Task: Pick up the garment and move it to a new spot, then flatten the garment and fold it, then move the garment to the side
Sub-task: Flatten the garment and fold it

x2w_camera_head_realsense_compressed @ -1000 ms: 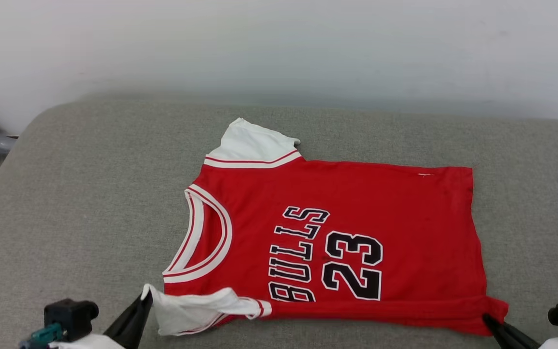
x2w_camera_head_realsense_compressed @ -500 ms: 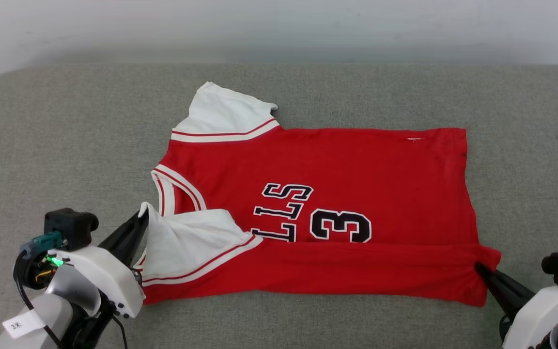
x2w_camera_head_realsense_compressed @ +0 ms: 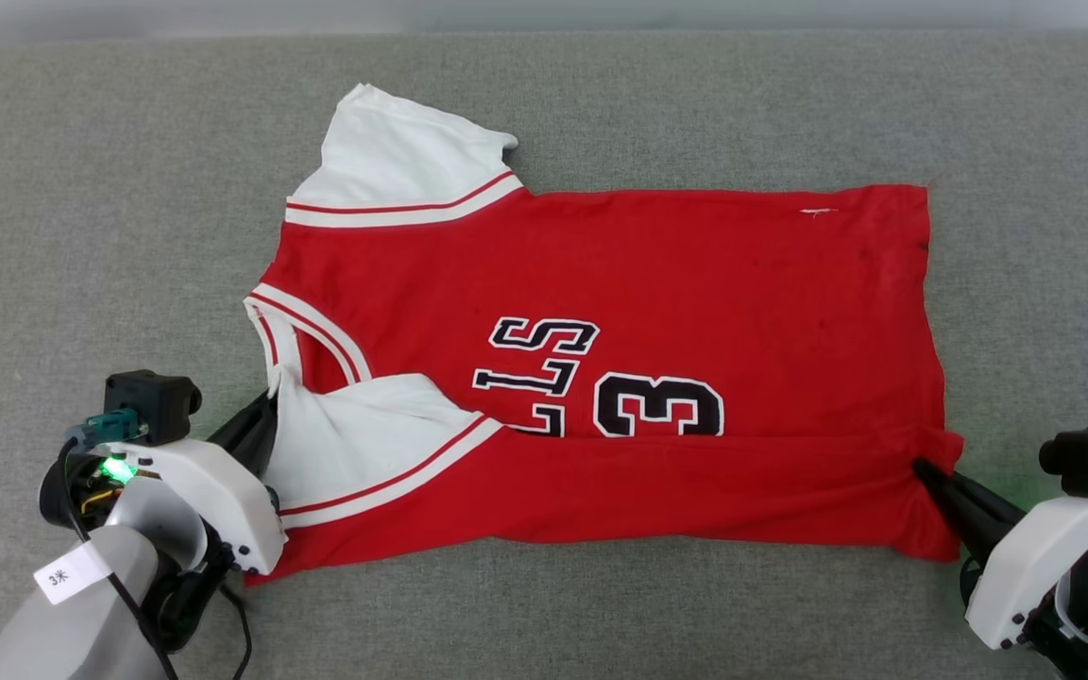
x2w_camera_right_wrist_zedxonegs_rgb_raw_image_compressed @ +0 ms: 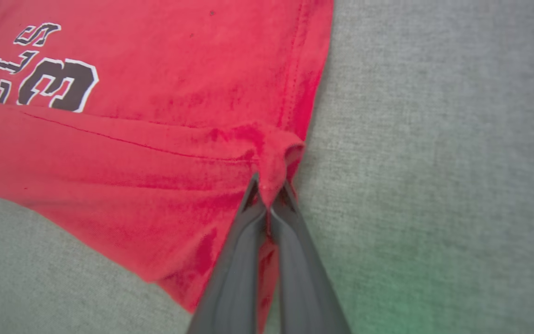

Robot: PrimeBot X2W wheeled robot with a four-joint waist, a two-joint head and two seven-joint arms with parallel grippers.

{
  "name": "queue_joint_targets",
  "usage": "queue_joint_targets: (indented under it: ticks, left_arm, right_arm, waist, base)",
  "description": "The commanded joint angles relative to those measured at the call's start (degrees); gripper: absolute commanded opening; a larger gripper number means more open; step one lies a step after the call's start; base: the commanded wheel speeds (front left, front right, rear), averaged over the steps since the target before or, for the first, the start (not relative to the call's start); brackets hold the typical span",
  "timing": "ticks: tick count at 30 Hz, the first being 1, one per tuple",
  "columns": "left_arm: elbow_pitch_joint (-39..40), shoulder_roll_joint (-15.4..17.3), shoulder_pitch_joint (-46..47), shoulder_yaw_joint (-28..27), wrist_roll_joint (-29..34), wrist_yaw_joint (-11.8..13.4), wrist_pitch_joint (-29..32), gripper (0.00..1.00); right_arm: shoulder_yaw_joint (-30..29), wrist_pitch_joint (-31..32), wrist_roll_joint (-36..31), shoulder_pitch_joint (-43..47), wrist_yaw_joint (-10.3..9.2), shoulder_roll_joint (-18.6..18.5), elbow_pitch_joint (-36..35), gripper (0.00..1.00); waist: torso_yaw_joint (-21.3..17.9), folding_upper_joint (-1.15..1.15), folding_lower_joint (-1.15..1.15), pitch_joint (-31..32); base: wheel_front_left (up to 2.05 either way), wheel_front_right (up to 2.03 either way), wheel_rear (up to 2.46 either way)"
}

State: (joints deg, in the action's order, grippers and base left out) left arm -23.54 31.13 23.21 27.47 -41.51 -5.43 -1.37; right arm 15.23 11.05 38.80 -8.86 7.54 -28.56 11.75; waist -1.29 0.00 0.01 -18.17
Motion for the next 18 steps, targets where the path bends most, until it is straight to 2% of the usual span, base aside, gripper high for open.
queue_joint_targets:
  ticks: [1,6,7,8,9,14,18]
  left_arm:
    - [-1.2,-0.6,1.1,0.5,0.2,-0.3,-0.5,0.0]
    - [-5.6,-1.9,2.3,1.9,0.3,-1.0,-1.7,0.0]
    - [-6.5,-2.0,2.5,2.0,0.5,-1.0,-2.0,0.0]
    - [-7.1,-2.1,2.7,2.1,0.4,-1.0,-2.2,0.34]
    - [-7.7,-2.1,2.8,2.2,0.5,-1.0,-2.4,1.0]
    - [-8.6,-1.5,4.2,2.2,0.9,-1.0,-3.4,1.0]
    - [-7.5,-0.2,5.1,2.3,0.1,-1.3,-1.1,1.0]
  right_arm:
    - [0.7,0.1,-0.4,-0.6,-0.1,0.3,1.1,0.0]
    - [1.2,-0.8,0.1,-1.1,-0.1,0.7,2.2,0.0]
    - [1.1,-1.0,0.1,-1.0,-0.1,0.8,2.3,0.26]
    - [0.8,-1.3,-0.3,-0.9,-0.11,0.7,2.4,1.0]
    - [0.3,-1.8,-0.5,-0.7,-0.11,0.8,2.4,1.0]
    - [-1.5,-2.7,-1.1,-0.1,-0.09,1.0,0.8,1.0]
    - [-3.1,-2.6,-1.7,0.3,-0.08,0.9,-0.7,1.0]
  waist:
    - [0.1,0.0,-0.01,-0.3]
    - [0.4,0.0,-0.01,0.4]
    - [0.5,0.0,-0.01,0.8]
    - [0.6,0.0,-0.01,1.2]
    - [0.7,0.0,-0.01,1.7]
    - [1.5,0.0,-0.01,4.1]
    - [2.3,0.0,-0.01,5.7]
  base:
    - [0.0,0.0,0.0]
    - [0.0,0.0,0.0]
    - [0.0,0.0,0.0]
    - [0.0,0.0,0.0]
    - [0.0,0.0,0.0]
    - [0.0,0.0,0.0]
    - [0.0,0.0,0.0]
